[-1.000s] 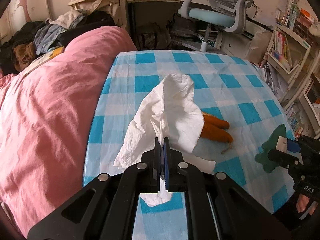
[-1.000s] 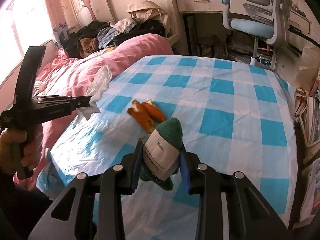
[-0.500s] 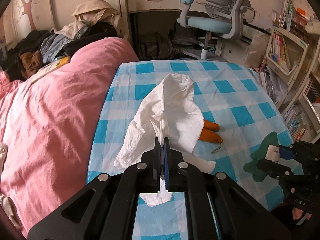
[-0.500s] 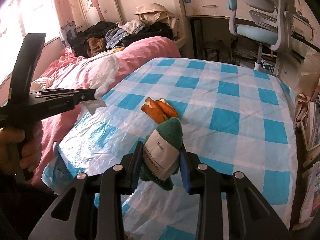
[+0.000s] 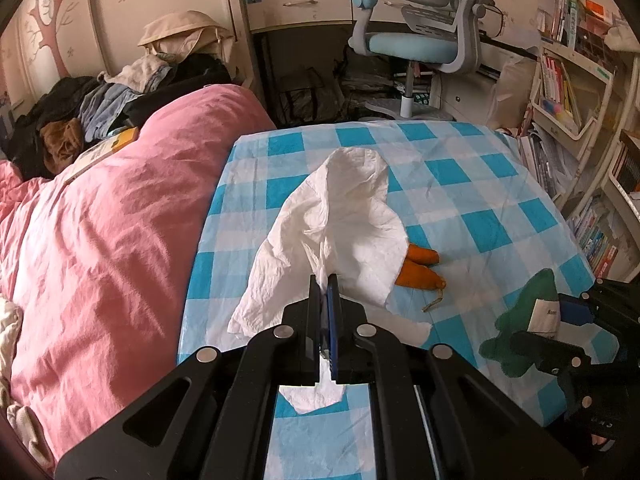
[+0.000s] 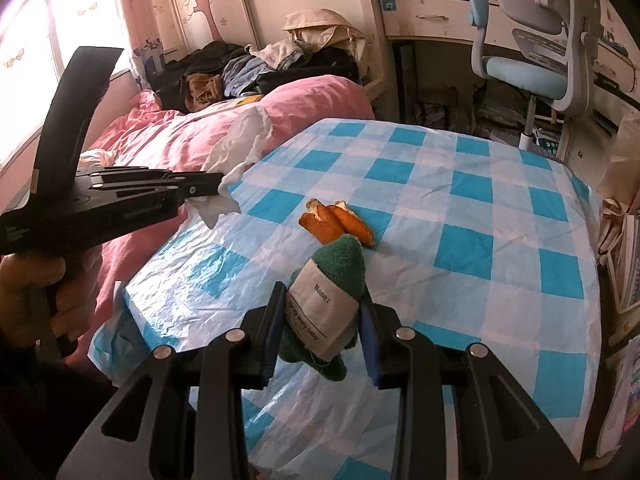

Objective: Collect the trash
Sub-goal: 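Lift the tissue with the left tool while the right tool lifts the green toy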

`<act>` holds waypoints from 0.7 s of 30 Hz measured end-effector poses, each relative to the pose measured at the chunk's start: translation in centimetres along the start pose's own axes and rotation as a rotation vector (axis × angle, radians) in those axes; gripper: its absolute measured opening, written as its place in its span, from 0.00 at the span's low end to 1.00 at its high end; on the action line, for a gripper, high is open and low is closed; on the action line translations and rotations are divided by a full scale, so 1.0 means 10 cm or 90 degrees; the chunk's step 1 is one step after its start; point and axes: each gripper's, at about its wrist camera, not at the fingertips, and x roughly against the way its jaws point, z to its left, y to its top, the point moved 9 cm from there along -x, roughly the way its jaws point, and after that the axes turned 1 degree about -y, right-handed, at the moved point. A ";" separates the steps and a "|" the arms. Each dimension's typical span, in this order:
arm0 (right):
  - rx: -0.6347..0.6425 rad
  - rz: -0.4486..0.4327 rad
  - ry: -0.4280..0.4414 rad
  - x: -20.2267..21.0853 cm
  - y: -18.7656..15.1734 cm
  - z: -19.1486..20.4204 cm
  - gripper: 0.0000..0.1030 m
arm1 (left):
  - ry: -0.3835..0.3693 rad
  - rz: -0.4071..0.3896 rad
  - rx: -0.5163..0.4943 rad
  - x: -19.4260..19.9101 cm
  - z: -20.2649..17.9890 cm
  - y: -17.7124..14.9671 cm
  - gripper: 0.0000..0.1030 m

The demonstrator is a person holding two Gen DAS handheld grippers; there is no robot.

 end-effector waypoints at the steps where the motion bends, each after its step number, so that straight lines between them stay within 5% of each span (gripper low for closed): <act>1: 0.000 0.001 0.001 0.00 0.00 0.01 0.33 | 0.000 0.000 -0.001 0.00 0.00 0.00 0.04; 21: 0.033 0.029 0.031 -0.09 -0.12 0.22 0.34 | 0.001 -0.001 -0.001 -0.01 0.00 0.01 0.04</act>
